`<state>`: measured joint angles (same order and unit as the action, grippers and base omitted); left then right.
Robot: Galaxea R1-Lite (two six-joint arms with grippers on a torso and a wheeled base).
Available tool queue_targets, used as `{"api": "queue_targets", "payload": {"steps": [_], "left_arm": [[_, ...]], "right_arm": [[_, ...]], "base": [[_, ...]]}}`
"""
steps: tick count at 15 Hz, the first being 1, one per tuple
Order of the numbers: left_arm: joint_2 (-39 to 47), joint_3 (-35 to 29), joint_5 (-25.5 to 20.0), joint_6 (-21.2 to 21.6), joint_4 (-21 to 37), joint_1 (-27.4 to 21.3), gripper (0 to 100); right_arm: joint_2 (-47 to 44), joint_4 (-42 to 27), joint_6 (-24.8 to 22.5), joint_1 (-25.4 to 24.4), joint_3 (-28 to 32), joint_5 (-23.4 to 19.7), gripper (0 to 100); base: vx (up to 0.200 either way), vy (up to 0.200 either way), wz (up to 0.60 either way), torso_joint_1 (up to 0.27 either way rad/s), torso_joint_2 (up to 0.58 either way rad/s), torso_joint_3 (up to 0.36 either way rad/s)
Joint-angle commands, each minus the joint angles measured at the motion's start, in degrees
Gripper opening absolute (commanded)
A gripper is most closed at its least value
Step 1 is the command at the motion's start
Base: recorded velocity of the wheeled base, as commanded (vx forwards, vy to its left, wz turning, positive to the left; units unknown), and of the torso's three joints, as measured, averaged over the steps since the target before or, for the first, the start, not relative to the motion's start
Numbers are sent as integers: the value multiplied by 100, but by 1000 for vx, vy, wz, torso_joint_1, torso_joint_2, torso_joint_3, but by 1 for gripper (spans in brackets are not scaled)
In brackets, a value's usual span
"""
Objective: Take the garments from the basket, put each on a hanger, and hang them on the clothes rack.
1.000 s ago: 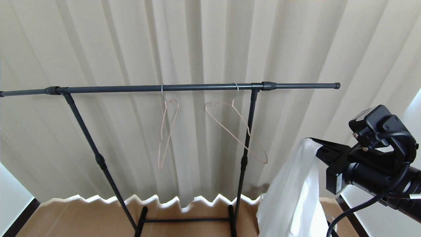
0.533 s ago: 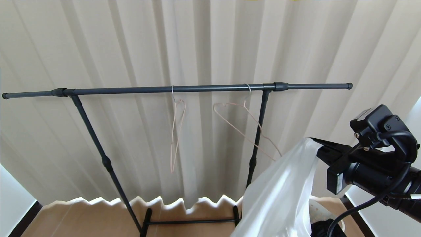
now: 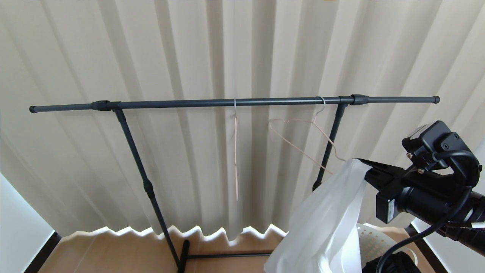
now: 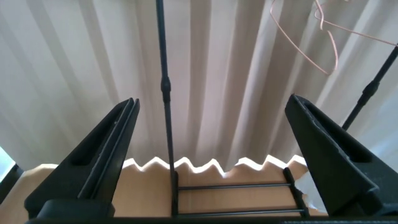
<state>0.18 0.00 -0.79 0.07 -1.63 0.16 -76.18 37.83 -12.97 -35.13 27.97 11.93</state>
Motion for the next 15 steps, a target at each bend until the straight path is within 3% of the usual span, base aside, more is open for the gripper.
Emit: {"api": "queue_targets", "payload": {"steps": [1, 8, 10, 12, 14, 15], "left_arm": [[-1, 0, -9, 1, -4, 2, 100], [-1, 0, -9, 28, -4, 2, 100], [17, 0, -44, 89, 23, 2, 100], [87, 0, -70, 766, 67, 11, 100], [1036, -53, -299, 1012, 32, 2, 100], [1669, -439, -474, 1012, 32, 11, 100]], "right_arm": [[-11, 5, -4, -2, -2, 2, 0], [-37, 14, -4, -2, -2, 2, 0], [-152, 5, -215, -29, 244, 11, 0], [-626, 5, -346, -46, 781, 63, 0], [-1136, 32, -303, -37, 1211, 55, 0], [-1189, 23, -144, -37, 1150, 2, 0]], "base": [[0, 0, 0, 0, 0, 0], [0, 0, 0, 0, 0, 0], [0, 0, 0, 0, 0, 0], [0, 0, 0, 0, 0, 0], [0, 0, 0, 0, 0, 0], [0, 0, 0, 0, 0, 0]]}}
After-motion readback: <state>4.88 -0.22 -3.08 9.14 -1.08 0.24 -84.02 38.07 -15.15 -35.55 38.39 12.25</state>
